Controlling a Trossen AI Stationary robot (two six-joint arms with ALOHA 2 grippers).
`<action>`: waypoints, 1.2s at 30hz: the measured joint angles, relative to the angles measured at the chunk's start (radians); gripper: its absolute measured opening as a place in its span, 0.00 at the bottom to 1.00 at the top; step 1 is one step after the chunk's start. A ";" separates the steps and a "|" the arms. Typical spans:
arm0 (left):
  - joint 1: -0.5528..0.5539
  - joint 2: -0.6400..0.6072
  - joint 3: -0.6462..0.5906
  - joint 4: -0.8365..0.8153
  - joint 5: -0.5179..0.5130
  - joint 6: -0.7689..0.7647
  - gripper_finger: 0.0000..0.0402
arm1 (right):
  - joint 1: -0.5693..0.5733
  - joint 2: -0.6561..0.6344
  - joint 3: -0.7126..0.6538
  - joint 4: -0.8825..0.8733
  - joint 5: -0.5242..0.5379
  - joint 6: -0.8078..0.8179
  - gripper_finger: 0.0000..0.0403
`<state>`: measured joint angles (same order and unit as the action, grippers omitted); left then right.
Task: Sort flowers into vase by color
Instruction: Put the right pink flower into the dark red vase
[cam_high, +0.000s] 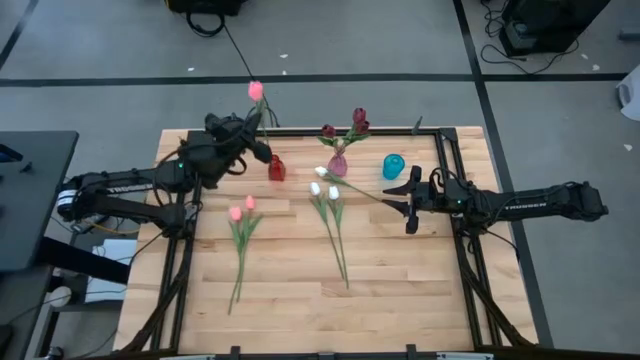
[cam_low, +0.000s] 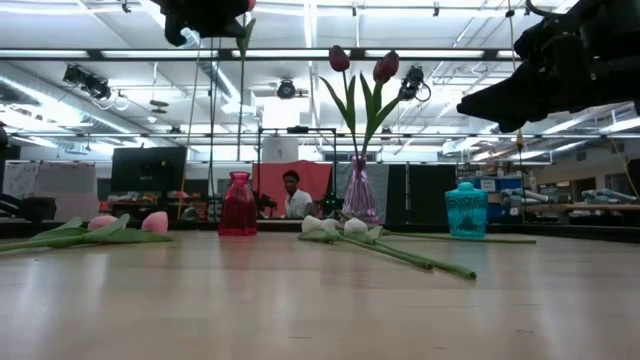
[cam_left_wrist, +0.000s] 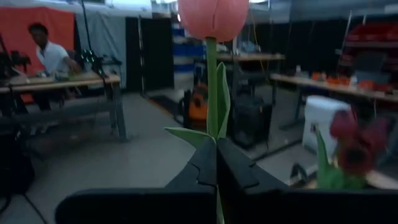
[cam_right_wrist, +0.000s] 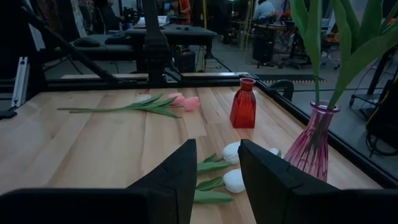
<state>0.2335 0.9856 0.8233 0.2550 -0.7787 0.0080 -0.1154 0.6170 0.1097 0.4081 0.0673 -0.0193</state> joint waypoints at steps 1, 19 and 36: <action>0.014 0.002 0.001 0.011 0.011 0.014 0.00 | 0.000 0.003 0.000 0.003 0.000 0.000 0.33; 0.139 0.103 -0.010 0.012 0.123 -0.020 0.00 | 0.000 0.005 0.000 0.001 0.010 -0.006 0.33; 0.054 0.096 -0.010 -0.357 0.142 -0.314 0.12 | 0.000 0.005 0.000 -0.001 0.010 -0.003 0.33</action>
<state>0.2872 1.0819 0.8131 -0.1019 -0.6370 -0.3059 -0.1154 0.6216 0.1097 0.4076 0.0776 -0.0227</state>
